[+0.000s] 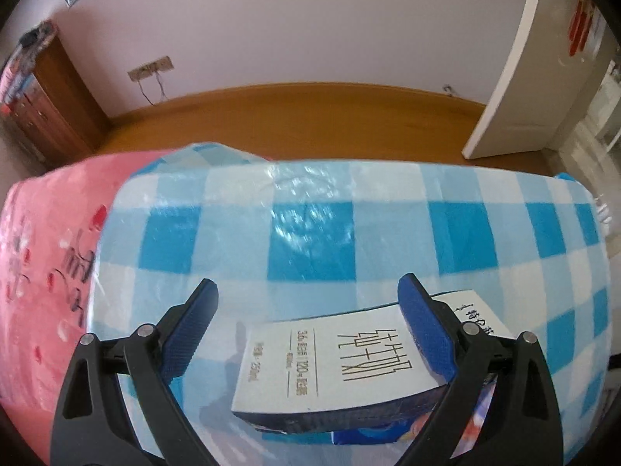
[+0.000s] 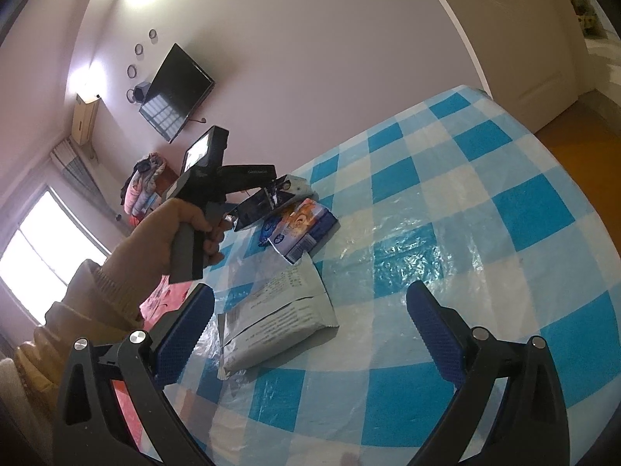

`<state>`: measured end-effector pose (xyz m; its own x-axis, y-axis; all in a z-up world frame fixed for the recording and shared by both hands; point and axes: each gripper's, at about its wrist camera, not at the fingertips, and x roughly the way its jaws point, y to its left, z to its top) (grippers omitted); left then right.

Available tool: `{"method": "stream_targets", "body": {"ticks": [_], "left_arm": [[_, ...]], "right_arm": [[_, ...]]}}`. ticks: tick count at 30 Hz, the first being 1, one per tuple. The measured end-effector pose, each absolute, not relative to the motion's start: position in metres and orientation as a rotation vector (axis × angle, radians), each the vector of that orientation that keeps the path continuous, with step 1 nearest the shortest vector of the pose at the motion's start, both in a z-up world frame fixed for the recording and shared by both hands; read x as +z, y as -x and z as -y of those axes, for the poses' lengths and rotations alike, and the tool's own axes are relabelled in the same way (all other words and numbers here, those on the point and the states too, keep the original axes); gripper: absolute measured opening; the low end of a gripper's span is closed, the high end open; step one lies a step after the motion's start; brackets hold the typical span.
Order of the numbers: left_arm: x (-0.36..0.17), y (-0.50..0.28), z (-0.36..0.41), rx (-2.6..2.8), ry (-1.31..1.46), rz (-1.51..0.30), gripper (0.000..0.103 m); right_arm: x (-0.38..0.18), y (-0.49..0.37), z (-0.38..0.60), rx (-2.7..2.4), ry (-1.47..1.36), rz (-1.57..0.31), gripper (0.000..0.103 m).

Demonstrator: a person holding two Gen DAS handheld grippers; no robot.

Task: Collect trash
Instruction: 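Grasp the white milk carton with the left tool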

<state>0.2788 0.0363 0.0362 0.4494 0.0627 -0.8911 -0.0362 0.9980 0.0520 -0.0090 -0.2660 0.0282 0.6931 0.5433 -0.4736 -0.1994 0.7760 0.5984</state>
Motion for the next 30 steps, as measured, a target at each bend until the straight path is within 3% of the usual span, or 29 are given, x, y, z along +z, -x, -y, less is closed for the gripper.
{"method": "stream_targets", "body": {"ticks": [16, 20, 30], "left_arm": [[0.027, -0.148, -0.025, -0.142, 0.010, -1.122, 0.094], [0.030, -0.114, -0.027, -0.163, -0.013, -1.082, 0.094], [0.067, -0.038, -0.076, -0.150, 0.239, -0.918, 0.094]], "right_arm": [[0.030, 0.013, 0.257, 0.448, -0.480, -0.707, 0.098], [0.025, 0.013, 0.248, 0.451, -0.421, -0.745, 0.098], [0.003, 0.013, 0.213, 0.550, -0.313, -0.876, 0.098]]}}
